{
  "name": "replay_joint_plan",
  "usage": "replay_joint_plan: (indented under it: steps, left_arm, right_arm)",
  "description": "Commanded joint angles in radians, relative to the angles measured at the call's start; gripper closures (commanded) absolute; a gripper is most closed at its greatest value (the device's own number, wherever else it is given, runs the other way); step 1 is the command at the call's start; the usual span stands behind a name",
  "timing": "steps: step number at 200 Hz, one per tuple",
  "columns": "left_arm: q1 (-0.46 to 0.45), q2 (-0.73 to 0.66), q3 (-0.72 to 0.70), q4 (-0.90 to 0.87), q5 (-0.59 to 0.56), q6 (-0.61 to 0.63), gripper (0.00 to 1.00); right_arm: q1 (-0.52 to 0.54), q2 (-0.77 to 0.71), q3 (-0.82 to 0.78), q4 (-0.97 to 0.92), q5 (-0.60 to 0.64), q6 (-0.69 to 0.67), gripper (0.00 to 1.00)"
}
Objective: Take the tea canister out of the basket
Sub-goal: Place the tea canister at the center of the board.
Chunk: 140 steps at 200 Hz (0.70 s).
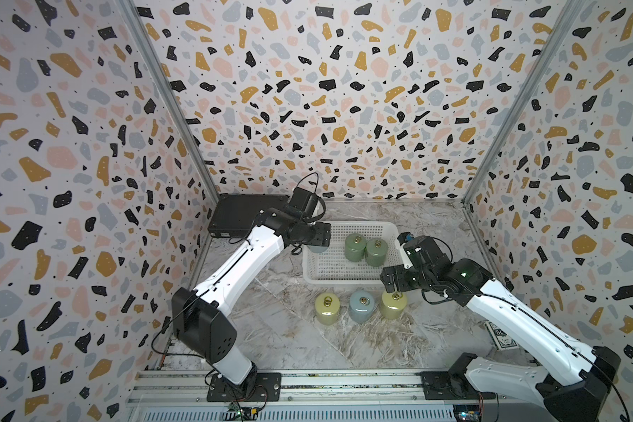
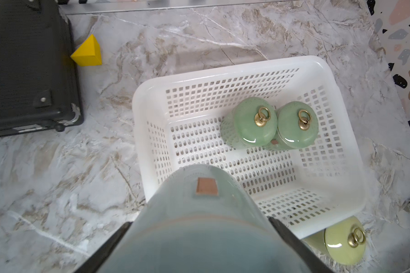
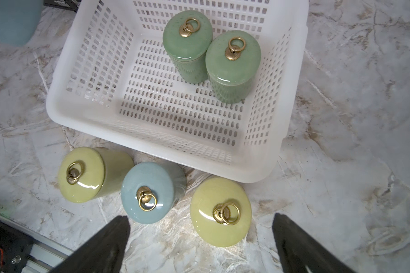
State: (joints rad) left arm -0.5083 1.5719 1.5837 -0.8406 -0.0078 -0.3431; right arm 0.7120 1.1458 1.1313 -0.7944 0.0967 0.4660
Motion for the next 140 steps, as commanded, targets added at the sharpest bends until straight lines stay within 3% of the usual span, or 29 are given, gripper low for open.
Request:
replay_joint_plan:
  steps: [1,72,140]
  left_arm:
    - [-0.006,-0.110,-0.058,0.001,-0.043,-0.032,0.22]
    - [-0.014,-0.389,-0.361,-0.027,-0.085,-0.120,0.21]
    - [-0.108,-0.489,-0.664,0.092,-0.111,-0.225,0.22]
  right_arm:
    - [0.001,0.022,0.008,0.039,-0.042,-0.021,0.01]
    - [0.001,0.147,0.083,0.082,-0.141,-0.058,0.01]
    - [0.001,0.193,0.114,0.087,-0.174,-0.062,0.01]
